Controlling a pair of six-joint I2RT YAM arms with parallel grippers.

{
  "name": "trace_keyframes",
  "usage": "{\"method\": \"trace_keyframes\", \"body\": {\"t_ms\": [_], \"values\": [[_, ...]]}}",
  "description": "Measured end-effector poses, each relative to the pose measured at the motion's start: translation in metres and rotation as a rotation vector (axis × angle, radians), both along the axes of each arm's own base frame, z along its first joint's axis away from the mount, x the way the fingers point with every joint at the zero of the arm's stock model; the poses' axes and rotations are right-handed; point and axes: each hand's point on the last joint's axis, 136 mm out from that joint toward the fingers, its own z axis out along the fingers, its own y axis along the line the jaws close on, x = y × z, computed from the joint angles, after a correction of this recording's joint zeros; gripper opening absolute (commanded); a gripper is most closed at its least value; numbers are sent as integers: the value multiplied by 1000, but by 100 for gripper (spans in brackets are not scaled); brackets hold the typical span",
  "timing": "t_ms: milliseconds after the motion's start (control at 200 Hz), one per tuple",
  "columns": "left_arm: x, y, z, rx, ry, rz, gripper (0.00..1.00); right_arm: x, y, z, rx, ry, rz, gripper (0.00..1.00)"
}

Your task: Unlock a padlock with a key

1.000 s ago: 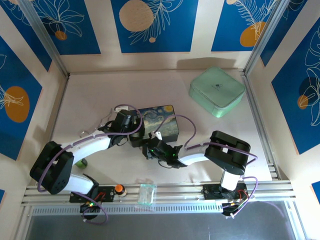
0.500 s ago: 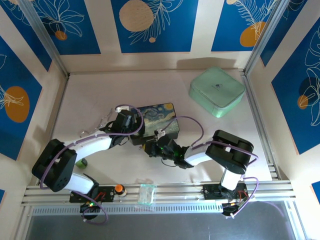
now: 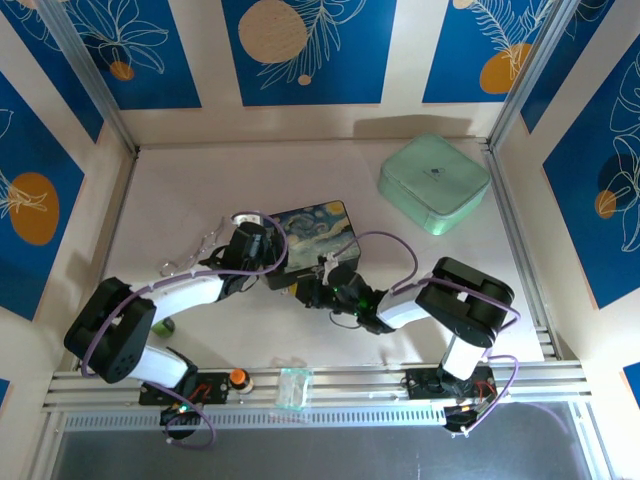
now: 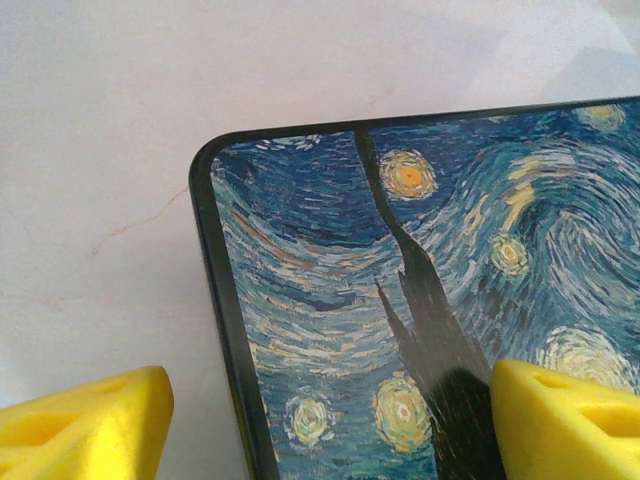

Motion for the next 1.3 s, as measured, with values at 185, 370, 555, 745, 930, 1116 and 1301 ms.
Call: {"method": "trace_keyframes", "body": {"t_ms": [185, 370, 555, 745, 930, 1116, 1301], "values": [[2, -1, 0, 7, -11, -10, 74, 2, -6, 1, -4, 24, -9, 7], [2, -3, 1, 1, -19, -13, 74, 3, -20, -2, -27, 51, -42, 7], [5, -1, 1, 18, -33, -12, 73, 15, -44, -18, -35, 110, -123, 7], [4, -3, 1, 14, -41, -25, 73, 24, -56, -18, 0, 157, -175, 7], [4, -5, 1, 5, -41, -36, 74, 23, -67, -16, 5, 163, -187, 6], [3, -6, 2, 20, -46, -58, 80, 22, -78, -13, 13, 156, -189, 6], [-4, 0, 7, 86, -35, -87, 94, 24, -75, -16, 16, 167, -167, 6]]}}
